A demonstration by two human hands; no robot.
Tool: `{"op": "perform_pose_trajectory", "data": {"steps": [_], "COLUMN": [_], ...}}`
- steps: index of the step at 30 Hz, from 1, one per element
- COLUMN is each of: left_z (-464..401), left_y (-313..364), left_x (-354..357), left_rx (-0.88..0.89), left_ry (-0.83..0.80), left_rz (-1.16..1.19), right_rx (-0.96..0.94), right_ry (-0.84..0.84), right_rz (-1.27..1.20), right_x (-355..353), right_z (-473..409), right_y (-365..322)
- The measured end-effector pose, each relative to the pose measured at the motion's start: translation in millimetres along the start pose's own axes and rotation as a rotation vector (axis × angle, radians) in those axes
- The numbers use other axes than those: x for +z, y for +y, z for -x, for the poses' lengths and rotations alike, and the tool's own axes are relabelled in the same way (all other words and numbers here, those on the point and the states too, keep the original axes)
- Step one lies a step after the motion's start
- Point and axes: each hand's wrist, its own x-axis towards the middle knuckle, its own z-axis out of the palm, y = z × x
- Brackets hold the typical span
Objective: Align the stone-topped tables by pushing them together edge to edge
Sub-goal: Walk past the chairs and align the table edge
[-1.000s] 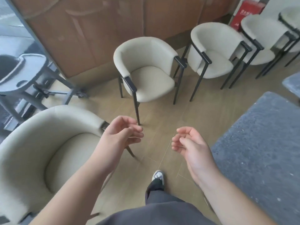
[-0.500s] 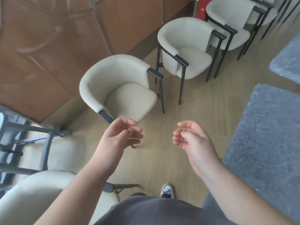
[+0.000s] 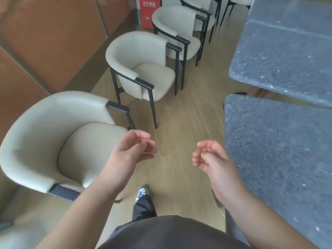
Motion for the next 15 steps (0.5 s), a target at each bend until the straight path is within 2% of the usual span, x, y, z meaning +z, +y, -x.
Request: {"op": "perform_pose_trajectory", "data": {"steps": [9,15], "left_z": [-144.3,-208.0], "left_y": [56.5,65.7], "left_x": [-82.0,-80.4], "left_rx": [-0.003,-0.057], "left_ry": [-0.07,-0.118], "left_rz": [-0.031,-0.022], "right_rx": [-0.045,-0.011], "right_ry": [0.074,0.105], "right_rz": [-0.032,0.002], "right_x": [101.4,113.1], "right_z": [-107.1,-148.5], "right_y": [-49.6,-53.7]}}
